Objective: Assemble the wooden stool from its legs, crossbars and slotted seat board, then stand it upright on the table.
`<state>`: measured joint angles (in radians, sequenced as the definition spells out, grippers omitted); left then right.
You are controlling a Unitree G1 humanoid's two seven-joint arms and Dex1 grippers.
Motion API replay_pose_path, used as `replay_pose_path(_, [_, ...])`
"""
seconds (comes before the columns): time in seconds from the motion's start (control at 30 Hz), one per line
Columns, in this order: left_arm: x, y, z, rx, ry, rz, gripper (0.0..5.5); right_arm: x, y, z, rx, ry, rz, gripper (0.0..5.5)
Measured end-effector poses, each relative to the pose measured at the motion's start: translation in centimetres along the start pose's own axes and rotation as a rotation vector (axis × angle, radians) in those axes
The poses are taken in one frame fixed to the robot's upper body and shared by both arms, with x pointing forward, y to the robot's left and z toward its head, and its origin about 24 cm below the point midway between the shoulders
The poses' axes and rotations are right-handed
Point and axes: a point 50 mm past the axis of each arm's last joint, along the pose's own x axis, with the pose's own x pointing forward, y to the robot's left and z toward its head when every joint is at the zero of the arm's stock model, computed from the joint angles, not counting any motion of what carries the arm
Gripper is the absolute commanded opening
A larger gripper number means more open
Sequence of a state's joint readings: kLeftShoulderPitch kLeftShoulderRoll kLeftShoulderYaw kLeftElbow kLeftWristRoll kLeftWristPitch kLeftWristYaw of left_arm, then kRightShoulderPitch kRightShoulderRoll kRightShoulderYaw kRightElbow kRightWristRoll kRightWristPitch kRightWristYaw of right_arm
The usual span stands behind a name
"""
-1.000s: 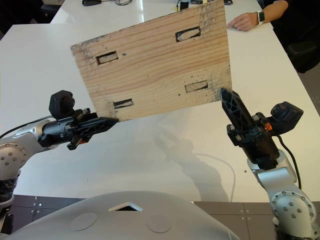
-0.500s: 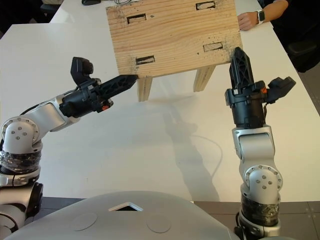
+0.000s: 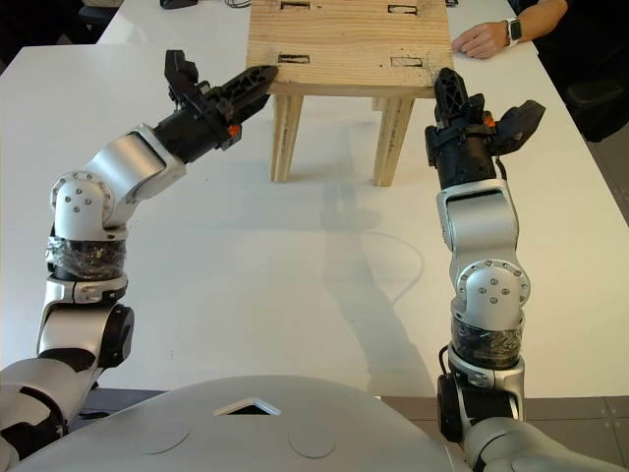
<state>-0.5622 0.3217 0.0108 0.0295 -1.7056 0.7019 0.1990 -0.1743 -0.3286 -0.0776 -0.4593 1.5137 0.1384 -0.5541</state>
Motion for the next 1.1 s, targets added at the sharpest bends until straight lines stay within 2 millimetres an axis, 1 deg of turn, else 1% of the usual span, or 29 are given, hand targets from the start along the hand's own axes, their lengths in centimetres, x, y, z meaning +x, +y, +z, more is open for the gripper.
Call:
replay_pose_path(0.07, [0.6, 0.2, 0.3, -0.024, -0.030, 0.035, 1.64, 0.6, 0.1, 0.0, -0.020, 0.014, -0.003, 1.45])
replay_pose_path(0.1, [0.8, 0.4, 0.4, -0.037, -0.045, 0.048, 1.64, 1.0, 0.2, 0.0, -0.028, 0.020, -0.005, 1.84])
replay_pose_path(0.13, [1.0, 0.4, 0.5, -0.042, -0.055, 0.059, 2.02, 1.3, 0.2, 0.1, -0.036, 0.021, -0.008, 2.01])
replay_pose_path(0.17, [1.2, 0.3, 0.8, -0.043, -0.077, 0.078, 2.19, 1.5, 0.2, 0.1, -0.102, 0.027, -0.005, 2.18])
replay_pose_path(0.2, [1.5, 0.4, 1.3, -0.003, -0.104, 0.138, 2.45, 1.7, 0.4, 0.2, -0.153, 0.034, 0.011, 2.39])
replay_pose_path(0.27, [1.8, 0.5, 3.3, 0.139, -0.205, 0.326, 2.77, 2.2, 1.4, 0.5, -0.275, 0.034, 0.077, 2.69])
replay_pose_path(0.33, [1.5, 0.8, 4.7, 0.210, -0.278, 0.451, 3.07, 2.8, 2.2, 1.0, -0.333, 0.018, 0.120, 2.74])
replay_pose_path(0.4, [1.2, 1.1, 5.2, 0.221, -0.309, 0.484, 3.11, 2.9, 2.6, 1.2, -0.337, 0.004, 0.151, 2.74])
replay_pose_path(0.5, [1.2, 1.0, 5.2, 0.283, -0.313, 0.483, 3.11, 2.9, 2.6, 1.7, -0.362, -0.037, 0.169, 2.74])
replay_pose_path(0.57, [1.1, 0.6, 4.7, 0.400, -0.276, 0.460, 3.11, 2.7, 2.6, 1.9, -0.430, -0.064, 0.180, 2.74])
replay_pose_path(0.63, [0.1, 0.3, 3.7, 0.570, -0.198, 0.407, 3.11, 2.1, 1.6, 1.7, -0.558, -0.067, 0.165, 2.74])
replay_pose_path(0.7, [-1.8, 1.4, 2.1, 0.719, -0.100, 0.385, 3.11, 1.3, 0.0, 1.1, -0.662, -0.041, 0.127, 2.74])
replay_pose_path(0.73, [-2.4, 1.8, 1.8, 0.742, -0.077, 0.381, 3.11, 1.1, -0.5, 0.9, -0.683, -0.029, 0.119, 2.74])
replay_pose_path(0.77, [-3.8, 2.3, 1.1, 0.821, -0.033, 0.355, 3.11, 0.3, -1.6, 0.4, -0.741, -0.004, 0.106, 2.74])
replay_pose_path(0.83, [-5.8, 3.3, 0.4, 0.903, 0.018, 0.354, 3.11, -0.9, -3.7, 0.0, -0.794, 0.034, 0.050, 2.74])
replay_pose_path(0.9, [-7.4, 4.3, 0.0, 0.983, 0.038, 0.360, 3.11, -2.2, -5.7, -0.2, -0.863, 0.047, -0.007, 2.74])
replay_pose_path(0.93, [-8.6, 5.2, -0.3, 1.034, 0.032, 0.379, 3.11, -3.2, -7.3, -0.4, -0.940, 0.060, -0.053, 2.74])
replay_pose_path(0.97, [-9.3, 5.8, -0.6, 1.068, 0.022, 0.387, 3.11, -3.9, -8.5, -0.7, -0.991, 0.079, -0.086, 2.74])
replay_pose_path(1.03, [-10.1, 7.1, -1.1, 1.114, 0.005, 0.413, 3.11, -4.7, -10.2, -1.1, -1.064, 0.097, -0.127, 2.74])
replay_pose_path(1.1, [-10.4, 9.4, -2.2, 1.148, -0.016, 0.467, 3.11, -5.0, -12.0, -2.4, -1.111, 0.110, -0.148, 2.74])
